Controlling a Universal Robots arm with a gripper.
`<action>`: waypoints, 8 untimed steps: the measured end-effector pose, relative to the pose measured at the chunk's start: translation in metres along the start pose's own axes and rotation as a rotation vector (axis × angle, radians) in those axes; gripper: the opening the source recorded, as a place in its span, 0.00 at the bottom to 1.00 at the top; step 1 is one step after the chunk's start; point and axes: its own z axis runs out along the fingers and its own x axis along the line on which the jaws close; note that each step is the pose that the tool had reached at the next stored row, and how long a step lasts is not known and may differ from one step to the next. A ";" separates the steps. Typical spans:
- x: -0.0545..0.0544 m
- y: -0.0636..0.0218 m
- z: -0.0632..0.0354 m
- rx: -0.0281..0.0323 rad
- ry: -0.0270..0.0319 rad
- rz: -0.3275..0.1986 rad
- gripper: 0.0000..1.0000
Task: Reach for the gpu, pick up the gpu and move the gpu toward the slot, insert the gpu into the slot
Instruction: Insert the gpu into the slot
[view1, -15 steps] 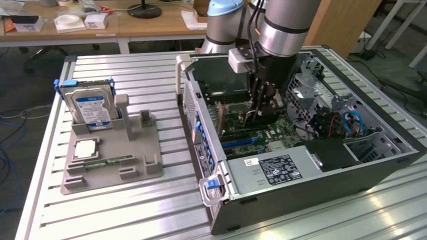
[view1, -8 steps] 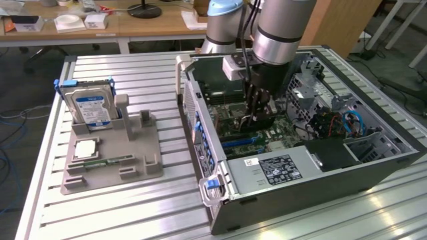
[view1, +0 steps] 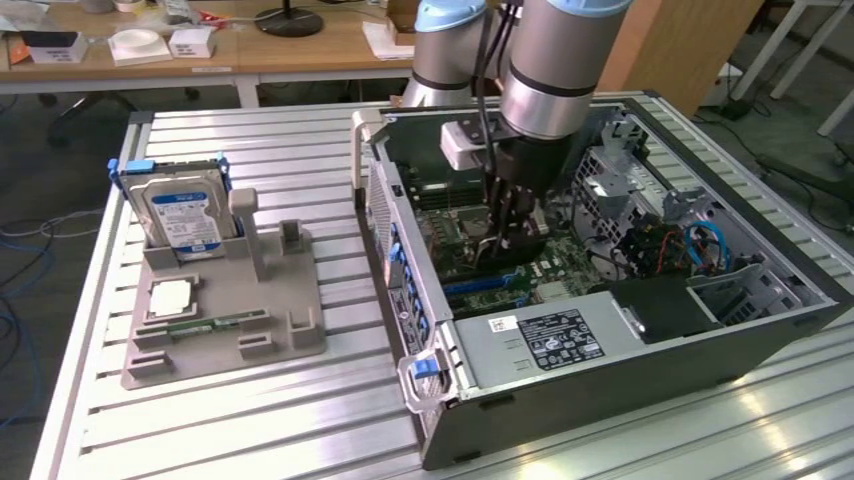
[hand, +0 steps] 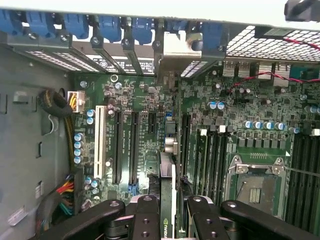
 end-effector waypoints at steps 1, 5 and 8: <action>0.000 0.0011 0.0011 0.0000 0.0000 0.000 0.26; 0.000 0.0023 0.0022 -0.0002 0.0003 0.000 0.26; 0.000 0.0037 0.0030 0.0000 -0.0001 0.000 0.26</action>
